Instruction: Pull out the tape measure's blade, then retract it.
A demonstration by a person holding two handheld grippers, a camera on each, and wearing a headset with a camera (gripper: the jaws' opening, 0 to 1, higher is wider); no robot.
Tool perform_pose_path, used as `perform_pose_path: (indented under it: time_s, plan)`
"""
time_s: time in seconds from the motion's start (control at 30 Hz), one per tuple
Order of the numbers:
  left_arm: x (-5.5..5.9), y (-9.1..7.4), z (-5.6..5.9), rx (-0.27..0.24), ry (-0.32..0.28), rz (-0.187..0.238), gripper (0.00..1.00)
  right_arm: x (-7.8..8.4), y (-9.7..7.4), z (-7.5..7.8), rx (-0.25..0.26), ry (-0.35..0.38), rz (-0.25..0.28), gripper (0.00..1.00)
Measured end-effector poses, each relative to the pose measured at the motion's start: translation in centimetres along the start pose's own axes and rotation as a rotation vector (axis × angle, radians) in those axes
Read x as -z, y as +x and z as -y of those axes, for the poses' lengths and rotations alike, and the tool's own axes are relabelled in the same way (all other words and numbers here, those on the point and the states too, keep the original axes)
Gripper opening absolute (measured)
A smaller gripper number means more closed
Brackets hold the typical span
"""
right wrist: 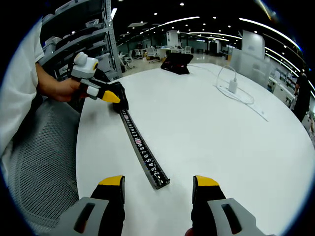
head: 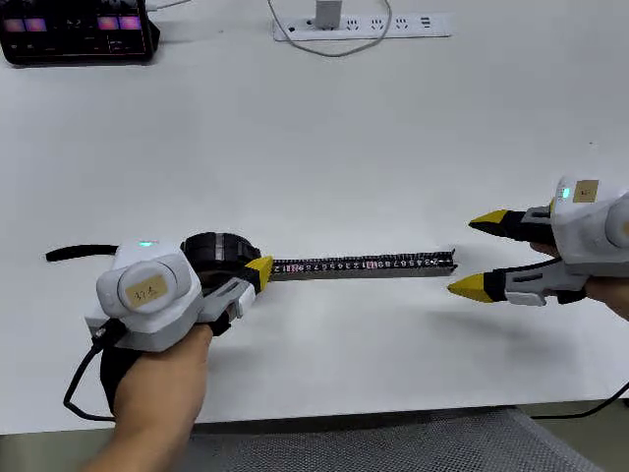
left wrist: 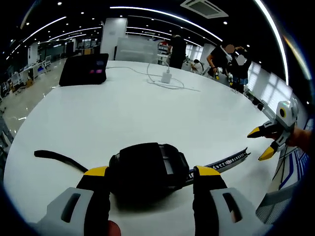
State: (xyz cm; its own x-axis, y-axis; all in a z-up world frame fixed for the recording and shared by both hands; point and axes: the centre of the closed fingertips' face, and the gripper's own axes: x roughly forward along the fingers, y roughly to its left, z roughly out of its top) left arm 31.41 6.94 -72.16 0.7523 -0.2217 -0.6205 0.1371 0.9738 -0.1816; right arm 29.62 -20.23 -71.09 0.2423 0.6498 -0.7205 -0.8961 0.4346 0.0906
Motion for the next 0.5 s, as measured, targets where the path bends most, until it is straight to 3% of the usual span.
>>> perform_pose_path:
  time_s: [0.27,0.5]
  plan:
    - [0.05,0.16,-0.38,-0.006,-0.048,0.003,0.61,0.33,0.31,0.22,-0.010,-0.008,-0.011,0.51]
    - [0.09,0.15,-0.37,-0.004,-0.054,0.001,0.61,0.42,0.55,0.18,-0.021,-0.024,-0.023,0.47]
